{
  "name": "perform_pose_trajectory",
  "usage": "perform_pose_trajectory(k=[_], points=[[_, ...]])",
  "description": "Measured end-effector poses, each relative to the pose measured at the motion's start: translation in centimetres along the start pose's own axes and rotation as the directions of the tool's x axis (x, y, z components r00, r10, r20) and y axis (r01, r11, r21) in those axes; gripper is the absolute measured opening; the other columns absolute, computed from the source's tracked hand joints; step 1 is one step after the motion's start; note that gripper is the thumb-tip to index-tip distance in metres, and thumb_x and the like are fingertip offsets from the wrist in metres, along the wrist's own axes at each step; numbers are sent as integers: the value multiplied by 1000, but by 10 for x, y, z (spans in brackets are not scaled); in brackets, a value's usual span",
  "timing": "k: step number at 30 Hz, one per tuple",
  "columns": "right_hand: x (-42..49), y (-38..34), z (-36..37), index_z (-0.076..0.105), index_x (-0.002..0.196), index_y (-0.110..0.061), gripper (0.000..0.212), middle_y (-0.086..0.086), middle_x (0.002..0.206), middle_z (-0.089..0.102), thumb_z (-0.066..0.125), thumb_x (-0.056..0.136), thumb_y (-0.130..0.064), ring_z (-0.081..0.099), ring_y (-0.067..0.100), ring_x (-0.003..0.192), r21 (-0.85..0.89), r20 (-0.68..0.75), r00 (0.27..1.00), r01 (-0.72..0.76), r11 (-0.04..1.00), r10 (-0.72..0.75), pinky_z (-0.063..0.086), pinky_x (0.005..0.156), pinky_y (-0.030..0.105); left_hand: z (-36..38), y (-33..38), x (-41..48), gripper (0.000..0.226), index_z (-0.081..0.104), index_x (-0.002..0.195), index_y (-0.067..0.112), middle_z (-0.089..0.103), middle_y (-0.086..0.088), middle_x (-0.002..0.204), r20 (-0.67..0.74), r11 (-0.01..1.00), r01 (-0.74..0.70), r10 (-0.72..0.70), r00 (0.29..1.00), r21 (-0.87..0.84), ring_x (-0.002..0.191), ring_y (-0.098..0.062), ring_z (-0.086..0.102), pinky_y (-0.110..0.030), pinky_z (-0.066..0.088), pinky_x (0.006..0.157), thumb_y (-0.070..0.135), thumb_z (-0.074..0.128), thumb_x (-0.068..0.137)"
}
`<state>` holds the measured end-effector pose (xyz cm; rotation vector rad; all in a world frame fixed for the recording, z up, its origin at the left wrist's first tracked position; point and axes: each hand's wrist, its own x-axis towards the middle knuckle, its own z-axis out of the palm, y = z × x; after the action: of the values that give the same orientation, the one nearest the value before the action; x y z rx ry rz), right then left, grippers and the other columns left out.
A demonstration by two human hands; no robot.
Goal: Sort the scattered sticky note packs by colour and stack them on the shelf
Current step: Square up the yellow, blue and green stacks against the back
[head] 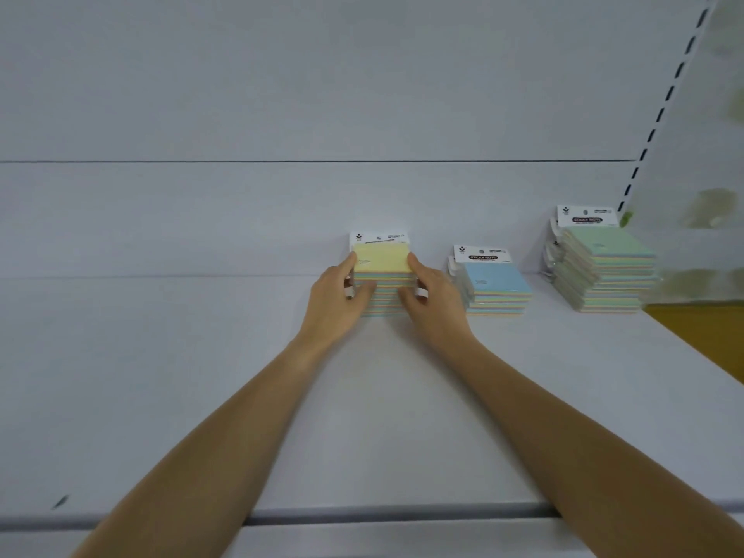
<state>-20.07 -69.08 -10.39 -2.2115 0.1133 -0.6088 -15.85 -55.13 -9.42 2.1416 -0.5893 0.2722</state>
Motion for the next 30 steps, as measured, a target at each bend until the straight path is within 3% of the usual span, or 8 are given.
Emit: perform_pose_trajectory(k=[3, 7, 11, 14, 17, 22, 27, 30], points=[[0, 0, -1, 35, 140, -12, 50, 11, 132, 53, 49, 92, -10, 54, 23, 118, 55, 3, 1000, -26, 998, 26, 31, 79, 7, -1, 0, -1, 32, 50, 120, 7, 64, -15, 108, 5, 998, -33, 32, 999, 58, 103, -27, 58, -30, 42, 84, 20, 52, 91], [-1, -1, -3, 36, 140, -9, 50, 11, 131, 53, 48, 91, -5, 53, 20, 119, 122, 17, 999, -41, 992, 39, 29, 78, 3, -1, 4, -5, 46, 38, 137, 8, 58, -17, 119, -3, 998, -36, 37, 999, 50, 111, -28, 52, -19, 34, 81, 13, 50, 92], [-4, -2, -3, 33, 141, -14, 60, 3, 124, 54, 53, 86, -2, 51, 18, 120, 188, 67, 996, -71, 980, 60, 41, 100, 24, 1, 3, -6, 51, 37, 137, 12, 58, -12, 120, 0, 1000, -22, 22, 1000, 1, 114, -26, 52, -21, 39, 90, 14, 54, 89], [-3, 0, -1, 25, 143, -20, 72, 9, 119, 55, 56, 80, -3, 53, 21, 108, 35, 102, 995, -25, 999, 21, 44, 87, 29, 1, 4, -9, 58, 41, 130, 12, 60, 2, 117, 40, 996, 10, -6, 999, -86, 110, -24, 59, -38, 51, 92, 15, 62, 76], [-5, 2, 0, 12, 146, -23, 77, 10, 101, 56, 48, 83, 1, 57, 25, 91, 15, 150, 988, -51, 999, 48, 44, 85, 30, 1, 1, -11, 54, 38, 131, 10, 62, -3, 113, 87, 991, 110, -103, 991, -77, 106, -25, 61, -24, 45, 85, 8, 60, 81], [-7, 5, 1, 11, 147, -21, 73, 14, 91, 55, 44, 85, 2, 59, 34, 94, -52, 126, 992, 1, 999, 6, 45, 89, 39, 2, -2, -8, 56, 38, 136, 8, 60, -13, 123, 56, 990, 119, -115, 992, -75, 94, -15, 55, -8, 38, 71, -1, 54, 82], [-4, 6, 4, 8, 147, -24, 74, 18, 113, 60, 47, 87, -6, 60, 31, 101, -7, 103, 994, -20, 1000, 20, 47, 93, 40, 3, -4, -8, 55, 41, 134, 8, 58, -10, 127, 48, 983, 160, -156, 987, -87, 101, -18, 59, -9, 38, 72, 3, 57, 82], [-2, 5, 3, 13, 147, -14, 67, 12, 128, 54, 49, 90, -9, 57, 25, 111, 79, 84, 991, -113, 990, 107, 43, 98, 32, 3, -4, -7, 49, 46, 130, 8, 58, -7, 127, 42, 978, 189, -186, 982, -89, 108, -21, 60, -11, 36, 76, 6, 57, 82]])
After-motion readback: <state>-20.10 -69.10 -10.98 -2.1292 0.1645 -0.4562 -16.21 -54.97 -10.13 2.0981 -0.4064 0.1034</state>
